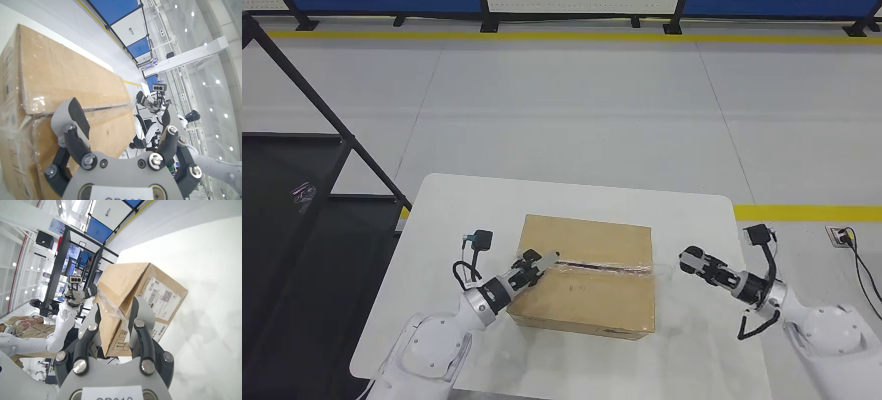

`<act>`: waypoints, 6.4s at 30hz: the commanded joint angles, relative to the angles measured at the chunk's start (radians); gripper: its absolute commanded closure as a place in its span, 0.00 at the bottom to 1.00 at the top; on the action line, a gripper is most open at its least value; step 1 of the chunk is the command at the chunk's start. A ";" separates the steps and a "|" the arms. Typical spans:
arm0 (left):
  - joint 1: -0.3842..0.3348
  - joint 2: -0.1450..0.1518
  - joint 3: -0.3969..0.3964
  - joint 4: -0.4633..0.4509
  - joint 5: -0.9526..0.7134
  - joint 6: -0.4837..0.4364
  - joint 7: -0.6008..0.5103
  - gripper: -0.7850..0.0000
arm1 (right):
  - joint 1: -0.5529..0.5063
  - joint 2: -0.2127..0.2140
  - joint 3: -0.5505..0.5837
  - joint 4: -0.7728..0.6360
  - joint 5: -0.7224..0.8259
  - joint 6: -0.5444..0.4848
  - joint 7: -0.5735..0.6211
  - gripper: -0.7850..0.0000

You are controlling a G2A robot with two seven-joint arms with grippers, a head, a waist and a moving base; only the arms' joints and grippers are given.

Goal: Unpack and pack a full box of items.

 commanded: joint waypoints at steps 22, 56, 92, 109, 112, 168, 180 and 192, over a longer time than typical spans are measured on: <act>0.015 0.006 -0.011 -0.023 -0.003 -0.009 0.018 0.00 | 0.101 -0.041 -0.184 -0.117 -0.205 0.149 0.010 1.00; 0.125 0.028 -0.152 -0.114 -0.081 -0.065 0.088 0.00 | 0.245 -0.089 -0.297 -0.026 -0.171 0.372 0.137 0.98; 0.167 0.044 -0.236 -0.013 -0.167 -0.091 0.083 0.00 | 0.423 -0.167 -0.456 0.049 -0.075 0.696 0.204 1.00; 0.177 0.048 -0.258 0.005 -0.204 -0.114 0.087 0.00 | 0.574 -0.271 -0.658 0.120 -0.130 0.811 0.139 1.00; 0.181 0.049 -0.257 0.007 -0.205 -0.116 0.089 0.00 | 0.603 -0.293 -0.687 0.146 -0.120 0.805 0.141 1.00; 0.132 0.047 -0.161 0.041 -0.134 -0.082 0.093 0.00 | 0.101 -0.167 -0.141 -0.183 -0.211 0.729 0.147 1.00; 0.117 0.047 -0.153 0.047 -0.134 -0.077 0.093 0.00 | 0.052 -0.152 -0.054 -0.130 -0.147 0.694 0.159 1.00; 0.102 0.046 -0.134 0.051 -0.129 -0.069 0.094 0.00 | 0.068 -0.153 -0.069 -0.080 -0.132 0.719 0.169 1.00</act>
